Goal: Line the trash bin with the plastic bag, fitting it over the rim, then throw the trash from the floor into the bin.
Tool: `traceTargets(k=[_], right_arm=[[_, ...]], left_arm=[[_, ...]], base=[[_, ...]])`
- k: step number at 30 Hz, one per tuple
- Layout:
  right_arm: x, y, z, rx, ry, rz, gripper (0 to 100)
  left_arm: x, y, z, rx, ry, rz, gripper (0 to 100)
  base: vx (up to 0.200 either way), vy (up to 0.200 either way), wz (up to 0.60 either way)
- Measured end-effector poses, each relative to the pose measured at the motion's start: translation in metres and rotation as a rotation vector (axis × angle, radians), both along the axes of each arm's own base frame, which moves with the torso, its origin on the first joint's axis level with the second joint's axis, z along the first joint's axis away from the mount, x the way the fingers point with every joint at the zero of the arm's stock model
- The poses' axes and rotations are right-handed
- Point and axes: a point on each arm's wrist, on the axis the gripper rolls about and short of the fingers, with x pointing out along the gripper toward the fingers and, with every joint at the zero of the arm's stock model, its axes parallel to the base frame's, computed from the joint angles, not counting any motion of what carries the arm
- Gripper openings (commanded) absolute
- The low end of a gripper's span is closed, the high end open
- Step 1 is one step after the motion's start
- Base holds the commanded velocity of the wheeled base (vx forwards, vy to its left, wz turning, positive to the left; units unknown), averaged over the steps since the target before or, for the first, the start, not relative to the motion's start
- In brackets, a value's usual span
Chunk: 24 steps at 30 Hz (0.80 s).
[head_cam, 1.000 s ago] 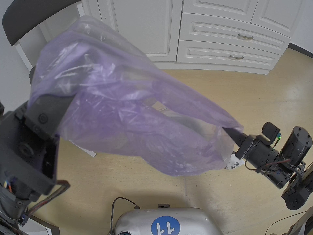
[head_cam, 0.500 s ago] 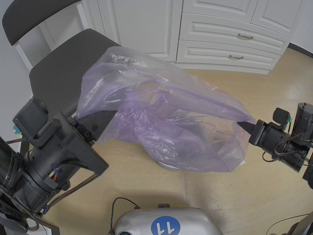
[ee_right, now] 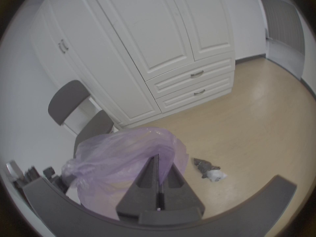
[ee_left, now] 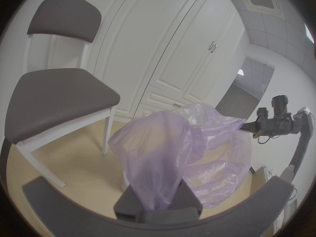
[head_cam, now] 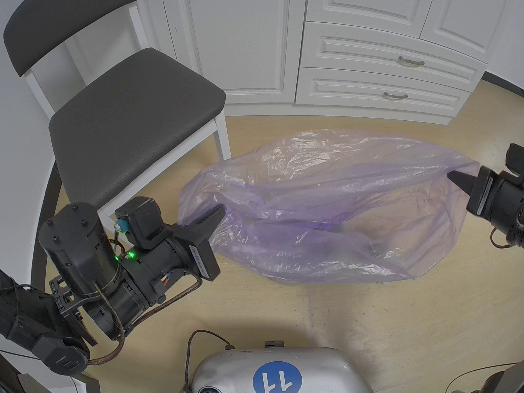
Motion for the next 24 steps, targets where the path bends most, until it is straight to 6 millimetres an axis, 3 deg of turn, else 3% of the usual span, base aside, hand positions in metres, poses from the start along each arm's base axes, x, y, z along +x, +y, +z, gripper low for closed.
traceTargets(k=[15, 24], right_arm=[[-0.03, -0.026, -0.056, -0.516, 0.031, 0.043, 0], [-0.034, -0.035, -0.077, -0.62, 0.09, 0.027, 0]], left_arm=[[0.007, 0.019, -0.02, 0.051, 0.058, -0.067, 0], [0.009, 0.027, -0.019, 0.029, 0.032, -0.082, 0]], base=[[0.0, 0.0, 0.0], [0.0, 0.0, 0.0]])
